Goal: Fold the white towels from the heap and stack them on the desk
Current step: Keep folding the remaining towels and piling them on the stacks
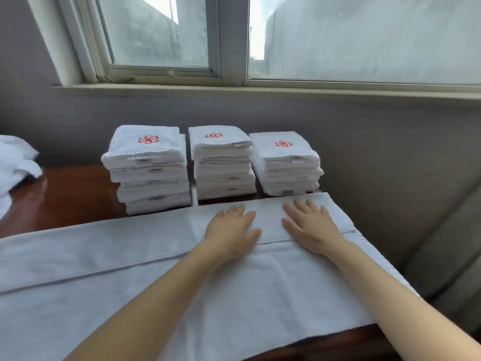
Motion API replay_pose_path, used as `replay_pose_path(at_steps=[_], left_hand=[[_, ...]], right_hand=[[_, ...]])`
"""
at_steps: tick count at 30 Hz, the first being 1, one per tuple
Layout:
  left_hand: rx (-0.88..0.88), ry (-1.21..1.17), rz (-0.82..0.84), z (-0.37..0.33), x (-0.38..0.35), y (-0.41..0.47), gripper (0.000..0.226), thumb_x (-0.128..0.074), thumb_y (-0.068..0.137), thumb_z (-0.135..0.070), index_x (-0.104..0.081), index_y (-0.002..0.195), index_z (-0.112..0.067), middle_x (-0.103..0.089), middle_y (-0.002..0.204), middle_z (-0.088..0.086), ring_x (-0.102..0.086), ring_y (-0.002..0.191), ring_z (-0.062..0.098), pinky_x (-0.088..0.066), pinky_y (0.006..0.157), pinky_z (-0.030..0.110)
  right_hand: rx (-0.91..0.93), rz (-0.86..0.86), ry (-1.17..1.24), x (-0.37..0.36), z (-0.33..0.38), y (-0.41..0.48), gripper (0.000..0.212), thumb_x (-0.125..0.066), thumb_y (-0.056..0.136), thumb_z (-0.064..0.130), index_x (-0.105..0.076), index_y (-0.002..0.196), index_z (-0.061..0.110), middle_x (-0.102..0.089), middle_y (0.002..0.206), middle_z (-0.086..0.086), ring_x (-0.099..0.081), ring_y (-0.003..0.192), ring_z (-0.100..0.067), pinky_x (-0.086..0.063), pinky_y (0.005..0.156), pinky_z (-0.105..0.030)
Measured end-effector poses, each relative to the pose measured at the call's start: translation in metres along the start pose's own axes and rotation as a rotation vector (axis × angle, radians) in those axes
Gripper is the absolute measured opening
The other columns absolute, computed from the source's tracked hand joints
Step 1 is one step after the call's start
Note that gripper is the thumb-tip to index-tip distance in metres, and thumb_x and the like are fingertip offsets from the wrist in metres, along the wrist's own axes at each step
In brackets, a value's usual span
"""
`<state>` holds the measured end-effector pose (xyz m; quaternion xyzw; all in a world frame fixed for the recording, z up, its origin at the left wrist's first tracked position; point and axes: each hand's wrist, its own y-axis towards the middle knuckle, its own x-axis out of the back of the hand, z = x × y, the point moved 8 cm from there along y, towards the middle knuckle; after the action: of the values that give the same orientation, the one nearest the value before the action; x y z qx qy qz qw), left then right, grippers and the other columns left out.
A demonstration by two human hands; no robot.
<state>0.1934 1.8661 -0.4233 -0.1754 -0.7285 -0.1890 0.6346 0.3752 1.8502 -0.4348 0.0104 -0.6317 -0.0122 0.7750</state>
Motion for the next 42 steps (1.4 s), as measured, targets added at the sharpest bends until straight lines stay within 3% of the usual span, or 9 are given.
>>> replay_pose_path(at_steps=[3,10,19,23,27,30,32,36,42], left_hand=[[0.051,0.004,-0.105,0.032,0.019,-0.033,0.051,-0.035,0.1,-0.051,-0.041,0.145,-0.027,-0.043,0.149,-0.001,-0.034,0.14,0.021,-0.025,0.111,0.035],[0.359,0.014,-0.188,0.161,0.045,-0.138,0.053,-0.035,0.102,-0.05,-0.035,0.15,-0.028,-0.033,0.158,-0.005,-0.025,0.146,0.014,-0.02,0.115,0.03],[0.702,0.036,-0.109,0.286,0.028,-0.243,0.06,-0.027,0.101,-0.056,-0.019,0.156,-0.033,-0.009,0.165,0.0,-0.003,0.152,0.019,-0.003,0.122,0.042],[0.675,0.006,-0.069,0.315,0.026,-0.247,0.062,-0.023,0.1,-0.06,-0.011,0.156,-0.037,0.0,0.166,-0.004,0.003,0.152,0.014,0.003,0.121,0.039],[0.641,-0.02,-0.04,0.331,0.03,-0.245,0.062,-0.022,0.1,-0.061,-0.009,0.156,-0.038,0.002,0.166,-0.005,0.005,0.152,0.013,0.004,0.121,0.038],[0.627,-0.06,-0.111,0.33,0.034,-0.248,0.059,-0.03,0.1,-0.057,-0.02,0.155,-0.037,-0.007,0.165,-0.006,-0.002,0.152,0.012,0.0,0.121,0.036],[0.618,-0.128,-0.249,0.324,0.042,-0.255,0.049,-0.04,0.101,-0.047,-0.039,0.149,-0.035,-0.025,0.162,-0.005,-0.016,0.15,0.013,-0.01,0.12,0.033],[0.582,-0.201,-0.468,0.307,0.062,-0.282,0.031,-0.054,0.098,-0.03,-0.066,0.126,-0.03,-0.055,0.141,-0.007,-0.049,0.131,0.012,-0.038,0.105,0.028],[0.411,-0.428,-0.359,0.26,0.055,-0.355,0.032,-0.067,0.08,-0.058,-0.064,0.11,-0.05,-0.051,0.128,-0.035,-0.041,0.123,-0.016,-0.036,0.099,0.016]], right_hand=[[0.067,0.0,0.123,0.001,0.045,-0.01,0.054,-0.028,0.103,0.051,-0.023,0.154,0.034,-0.017,0.163,0.002,-0.006,0.151,-0.019,-0.002,0.121,-0.046],[0.467,0.05,0.202,-0.011,0.229,-0.025,0.052,-0.033,0.103,0.048,-0.028,0.153,0.033,-0.024,0.161,0.004,-0.013,0.15,-0.015,-0.006,0.121,-0.043],[0.656,0.125,0.094,-0.071,0.38,-0.037,0.048,-0.033,0.102,0.047,-0.037,0.147,0.031,-0.029,0.155,-0.001,-0.013,0.148,-0.024,0.0,0.118,-0.048],[0.598,0.109,0.006,-0.098,0.403,-0.034,0.058,-0.024,0.1,0.056,-0.016,0.154,0.037,-0.006,0.165,0.001,0.003,0.151,-0.026,0.008,0.118,-0.053],[0.579,0.084,-0.007,-0.1,0.417,-0.027,0.06,-0.023,0.098,0.06,-0.016,0.153,0.038,-0.006,0.165,0.001,0.002,0.151,-0.027,0.007,0.118,-0.054],[0.58,0.07,0.014,-0.099,0.417,-0.027,0.06,-0.025,0.097,0.06,-0.018,0.153,0.039,-0.009,0.165,0.001,0.0,0.151,-0.026,0.005,0.119,-0.053],[0.579,0.072,0.028,-0.098,0.416,-0.027,0.06,-0.026,0.097,0.06,-0.02,0.153,0.039,-0.01,0.165,0.001,-0.001,0.151,-0.026,0.004,0.119,-0.052],[0.622,0.044,0.096,-0.086,0.416,-0.037,0.055,-0.037,0.098,0.056,-0.034,0.148,0.036,-0.024,0.16,0.001,-0.011,0.15,-0.024,-0.003,0.118,-0.048],[0.801,0.054,0.318,-0.066,0.415,-0.076,0.042,-0.053,0.097,0.045,-0.055,0.136,0.031,-0.051,0.143,0.008,-0.041,0.135,-0.01,-0.024,0.114,-0.039]])
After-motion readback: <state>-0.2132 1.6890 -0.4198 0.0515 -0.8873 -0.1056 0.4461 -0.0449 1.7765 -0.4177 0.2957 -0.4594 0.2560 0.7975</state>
